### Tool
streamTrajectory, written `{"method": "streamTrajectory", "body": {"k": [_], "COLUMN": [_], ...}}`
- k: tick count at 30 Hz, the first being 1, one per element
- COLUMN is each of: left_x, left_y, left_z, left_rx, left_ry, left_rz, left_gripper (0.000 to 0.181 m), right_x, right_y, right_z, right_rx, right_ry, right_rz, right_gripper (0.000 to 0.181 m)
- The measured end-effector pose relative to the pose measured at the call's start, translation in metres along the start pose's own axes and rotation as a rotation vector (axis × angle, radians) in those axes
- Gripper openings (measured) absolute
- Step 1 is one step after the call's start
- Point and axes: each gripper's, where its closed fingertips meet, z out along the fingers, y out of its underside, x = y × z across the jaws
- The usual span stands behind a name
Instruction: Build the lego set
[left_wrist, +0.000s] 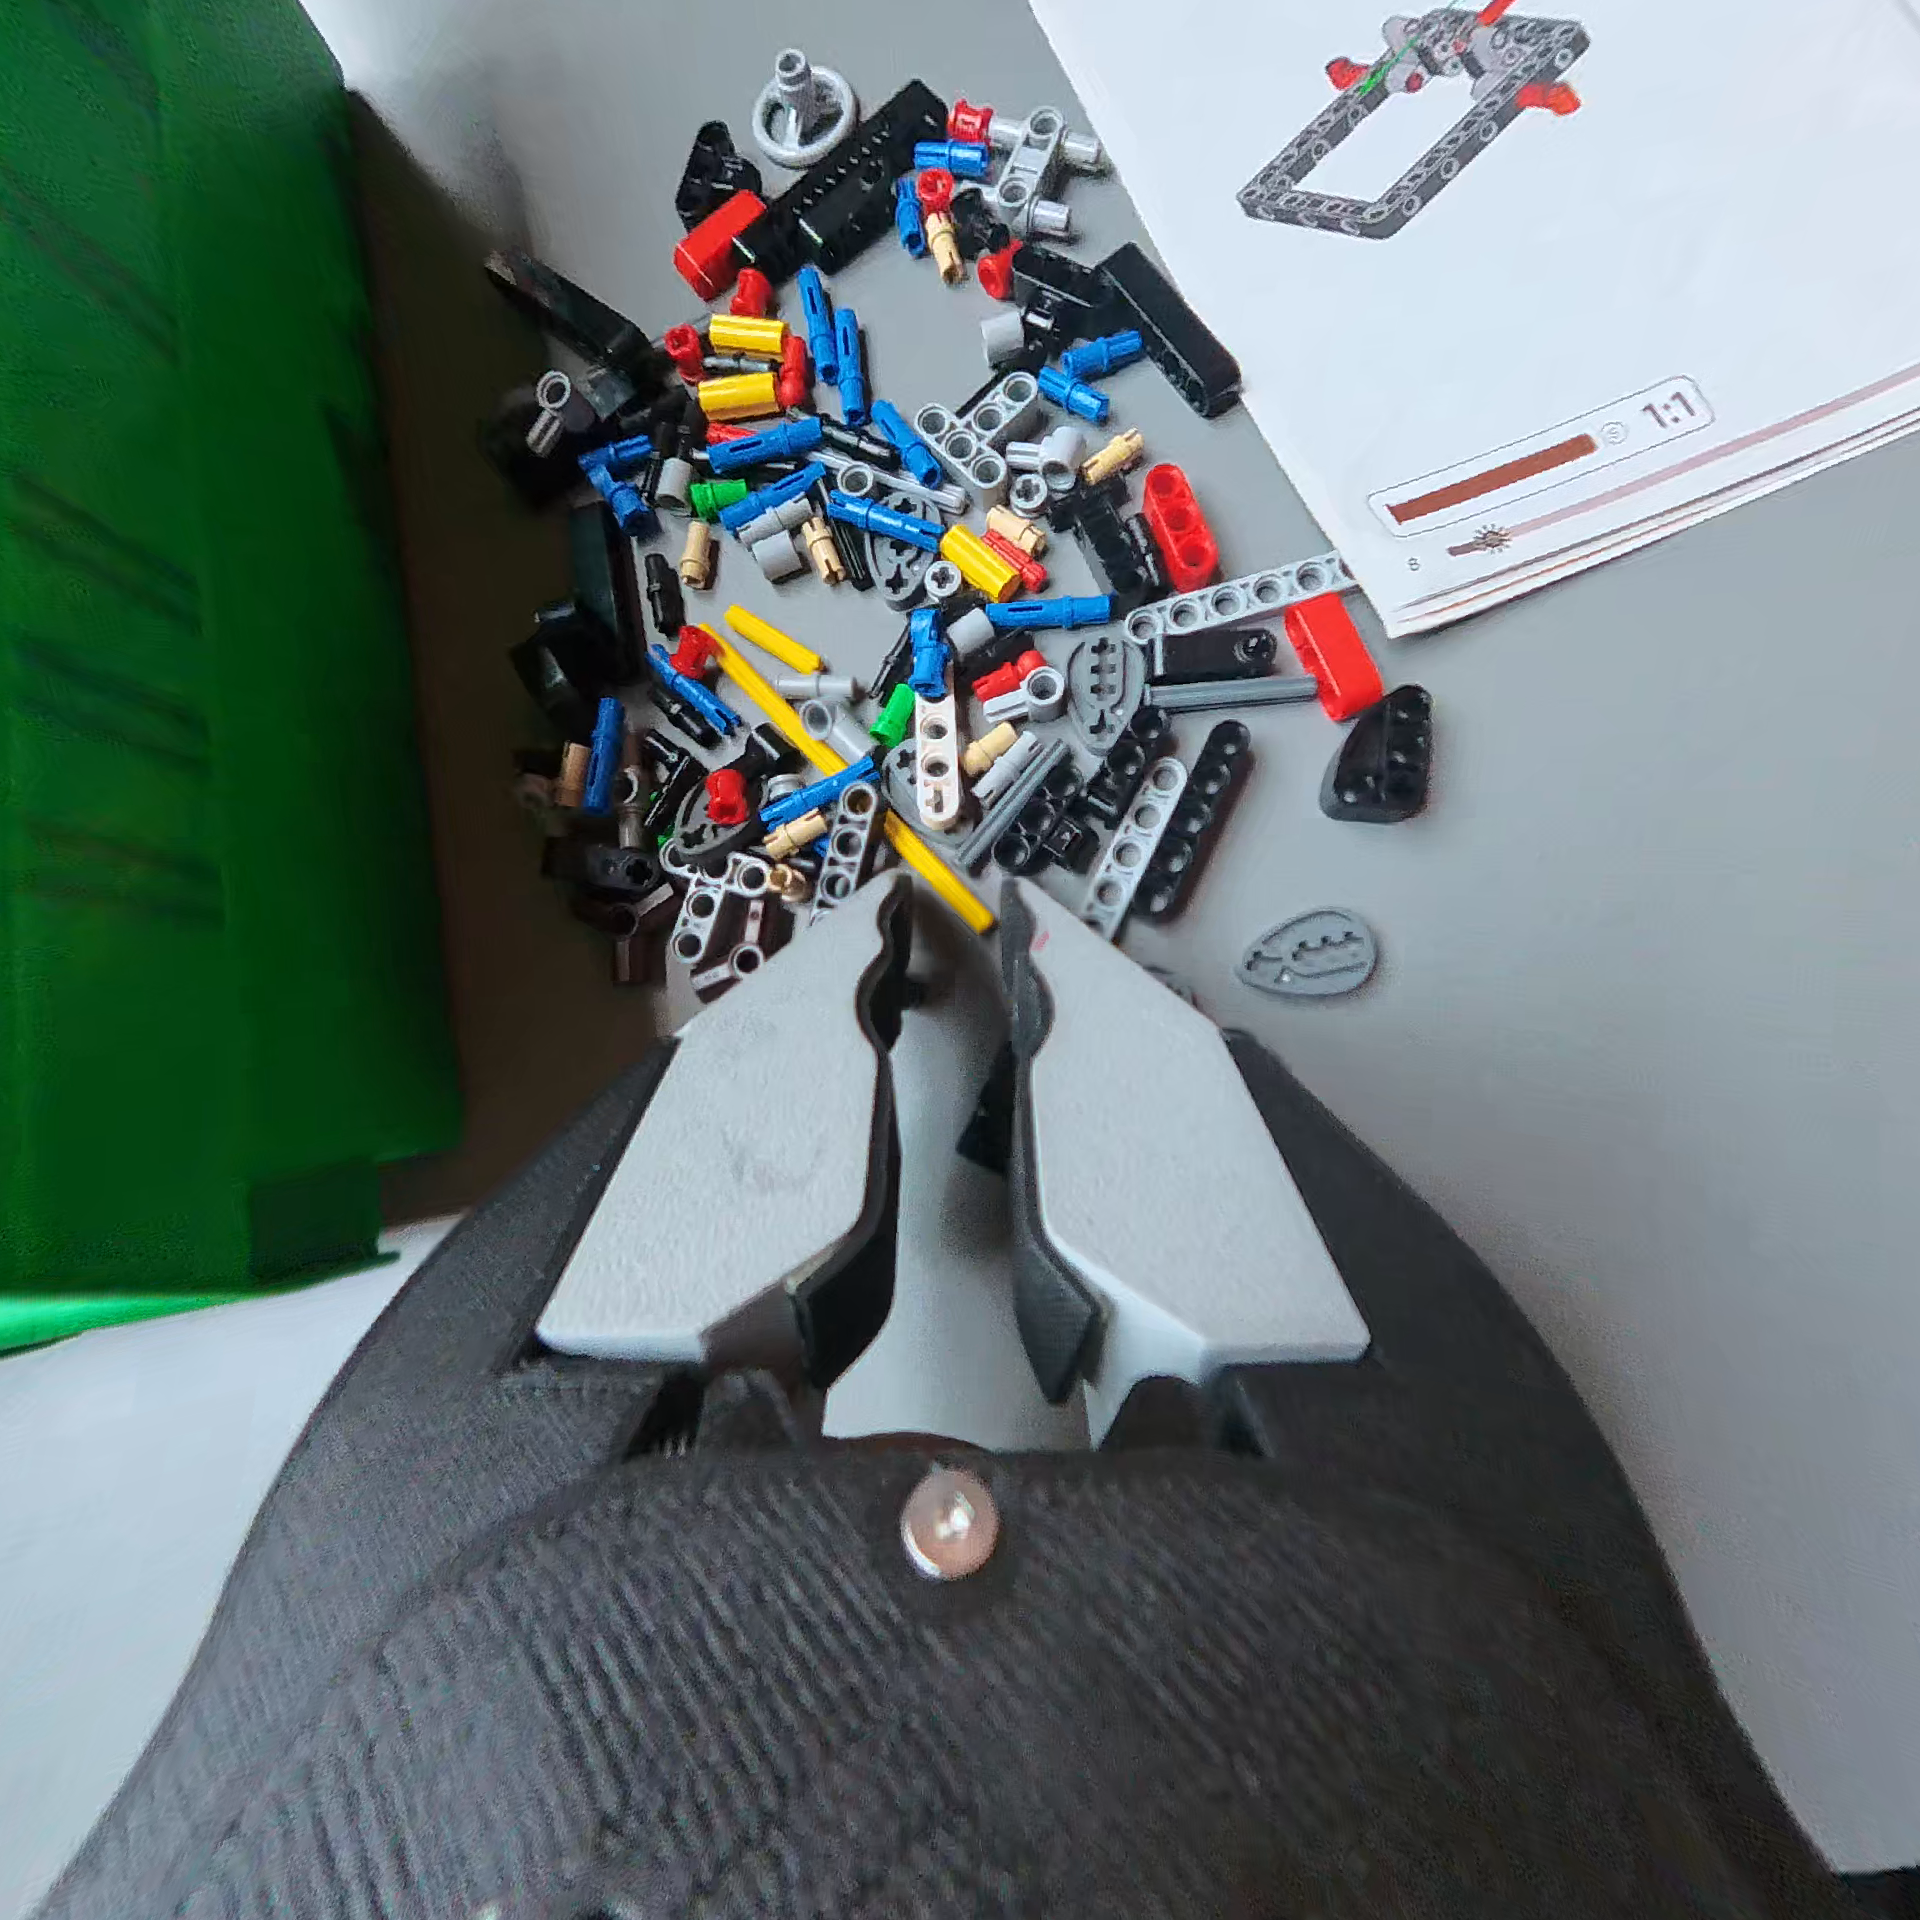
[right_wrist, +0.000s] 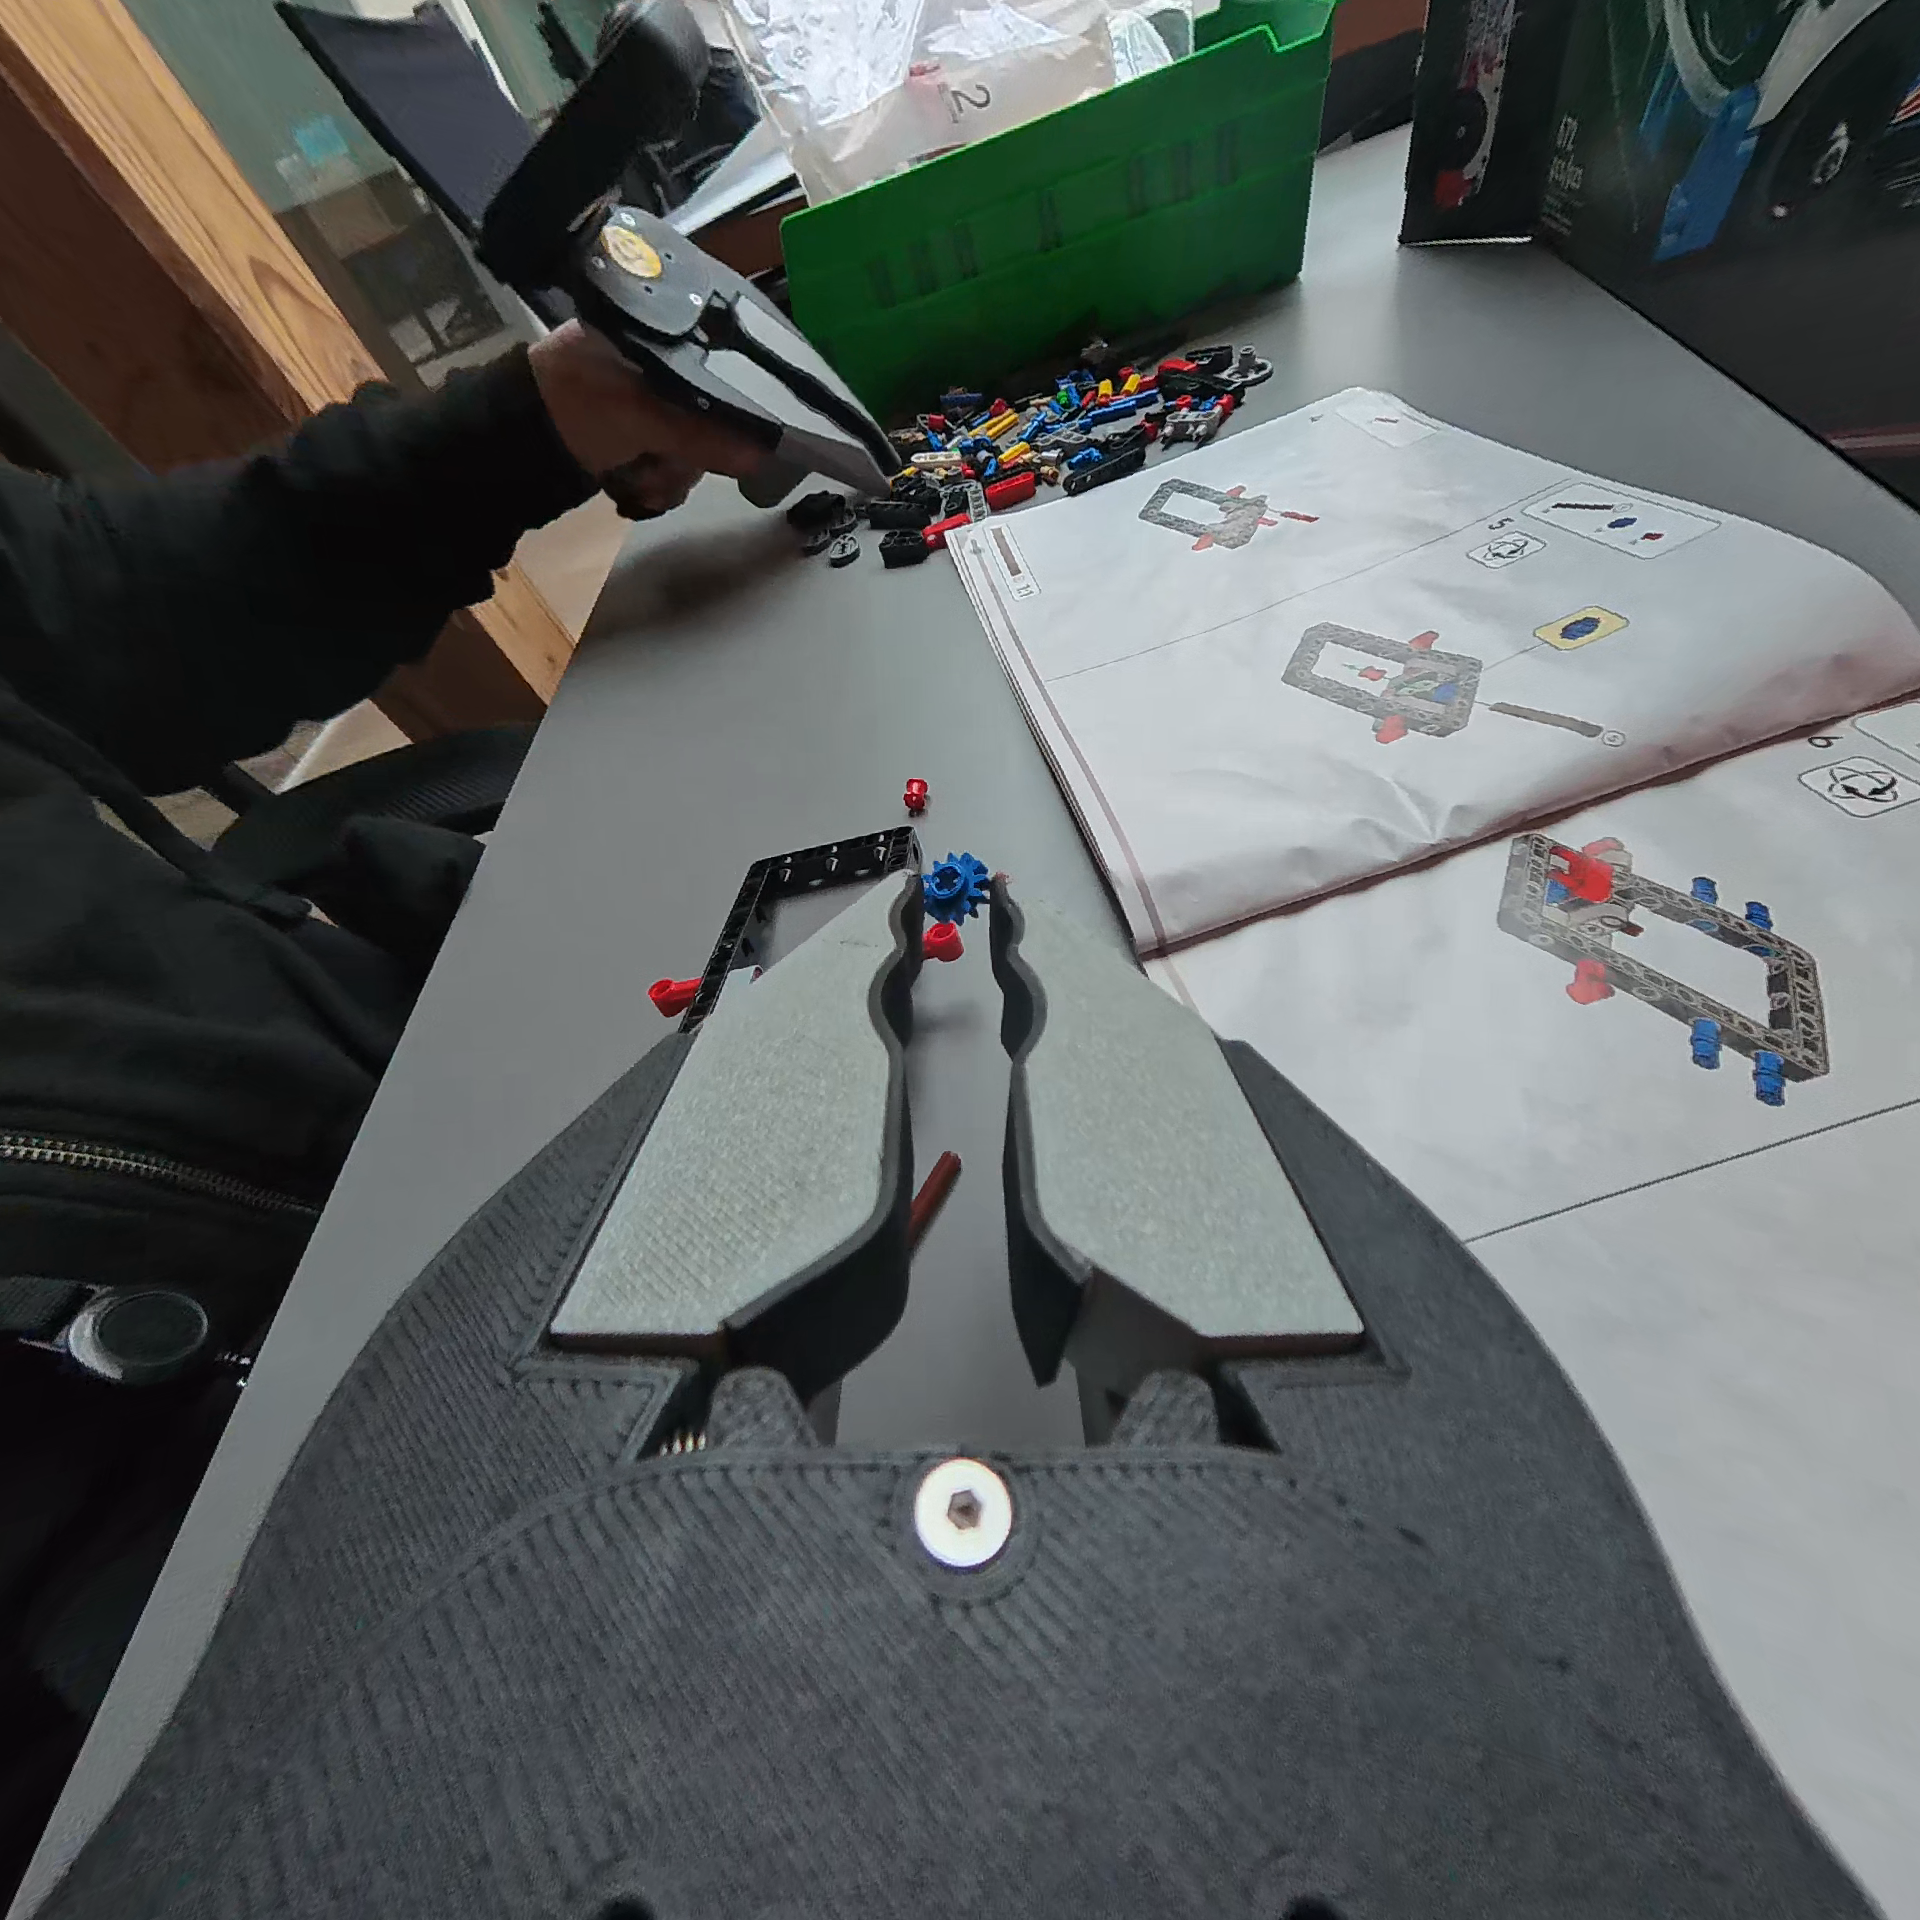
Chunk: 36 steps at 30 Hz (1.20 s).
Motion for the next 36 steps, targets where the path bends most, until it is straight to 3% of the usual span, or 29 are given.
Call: {"method": "streamTrajectory", "body": {"k": [5, 9, 16, 26, 30, 33, 36], "left_x": [-0.009, -0.005, -0.016, -0.019, 0.021, 0.089, 0.146], "left_y": [-0.002, 0.0, 0.01, -0.005, -0.016, -0.018, -0.008], "left_z": [0.003, 0.003, -0.005, -0.034, -0.052, -0.055, -0.047], "left_rx": [-0.047, -0.059, -0.103, -0.039, 0.051, 0.089, 0.044], "left_ry": [-0.039, -0.016, -0.109, -0.217, -0.092, 0.147, 0.339], "left_rz": [0.012, 0.02, 0.124, 0.262, 0.285, 0.364, 0.442], "left_gripper": [0.016, 0.005, 0.002, 0.002, 0.001, 0.001, 0.001], "right_x": [0.0, 0.0, 0.004, 0.007, 0.006, 0.004, -0.003], "right_y": [-0.002, -0.005, -0.005, -0.003, -0.004, -0.004, -0.004], "right_z": [-0.002, -0.006, -0.012, -0.013, -0.013, -0.013, -0.011], "right_rx": [0.003, 0.013, 0.014, 0.01, 0.011, 0.013, 0.009], "right_ry": [0.005, 0.009, 0.023, 0.026, 0.02, 0.003, -0.025], "right_rz": [-0.009, -0.017, -0.019, -0.01, -0.013, -0.019, -0.03], "right_gripper": [0.009, 0.009, 0.009, 0.009, 0.009, 0.009, 0.009]}}
